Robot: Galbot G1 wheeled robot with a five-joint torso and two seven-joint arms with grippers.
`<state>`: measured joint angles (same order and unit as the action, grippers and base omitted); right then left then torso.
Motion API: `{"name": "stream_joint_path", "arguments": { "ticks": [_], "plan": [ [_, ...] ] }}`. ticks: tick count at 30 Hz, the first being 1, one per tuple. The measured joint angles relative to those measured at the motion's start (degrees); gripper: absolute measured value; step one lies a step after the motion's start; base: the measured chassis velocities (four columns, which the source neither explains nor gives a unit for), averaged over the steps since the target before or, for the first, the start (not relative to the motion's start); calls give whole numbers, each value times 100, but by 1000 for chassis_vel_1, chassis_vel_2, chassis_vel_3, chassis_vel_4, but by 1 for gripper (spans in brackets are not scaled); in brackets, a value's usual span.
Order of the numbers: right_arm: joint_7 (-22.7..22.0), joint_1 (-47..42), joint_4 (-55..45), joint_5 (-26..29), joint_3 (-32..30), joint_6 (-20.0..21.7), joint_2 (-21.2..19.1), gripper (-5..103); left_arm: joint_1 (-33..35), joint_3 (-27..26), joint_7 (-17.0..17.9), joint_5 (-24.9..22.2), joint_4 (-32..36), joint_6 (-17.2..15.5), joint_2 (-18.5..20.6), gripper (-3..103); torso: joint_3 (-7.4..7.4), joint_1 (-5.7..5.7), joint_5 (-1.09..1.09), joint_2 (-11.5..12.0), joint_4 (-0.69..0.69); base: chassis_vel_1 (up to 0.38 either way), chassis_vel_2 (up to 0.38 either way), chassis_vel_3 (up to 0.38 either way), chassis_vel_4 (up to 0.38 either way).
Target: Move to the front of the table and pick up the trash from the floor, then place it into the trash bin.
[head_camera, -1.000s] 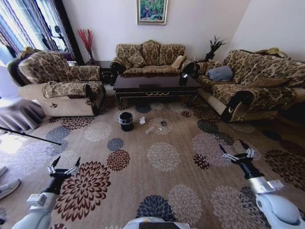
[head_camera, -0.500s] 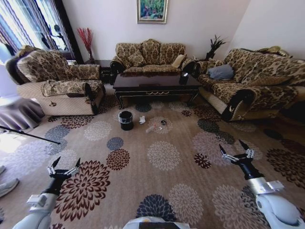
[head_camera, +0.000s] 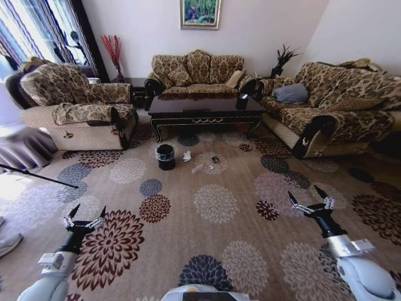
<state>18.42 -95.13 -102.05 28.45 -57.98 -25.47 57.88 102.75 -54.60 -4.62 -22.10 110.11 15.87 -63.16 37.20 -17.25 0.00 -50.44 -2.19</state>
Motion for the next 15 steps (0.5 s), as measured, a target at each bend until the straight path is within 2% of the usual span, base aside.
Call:
{"name": "stream_joint_path", "arguments": {
  "ticks": [15],
  "plan": [
    [-2, 48, 3, -34, 34, 27, 50, 100, -87, 28, -1, -99, -58, -22, 32, 100, -235, 170, 0, 402, 0, 0, 0, 0, 0]
  ]
}}
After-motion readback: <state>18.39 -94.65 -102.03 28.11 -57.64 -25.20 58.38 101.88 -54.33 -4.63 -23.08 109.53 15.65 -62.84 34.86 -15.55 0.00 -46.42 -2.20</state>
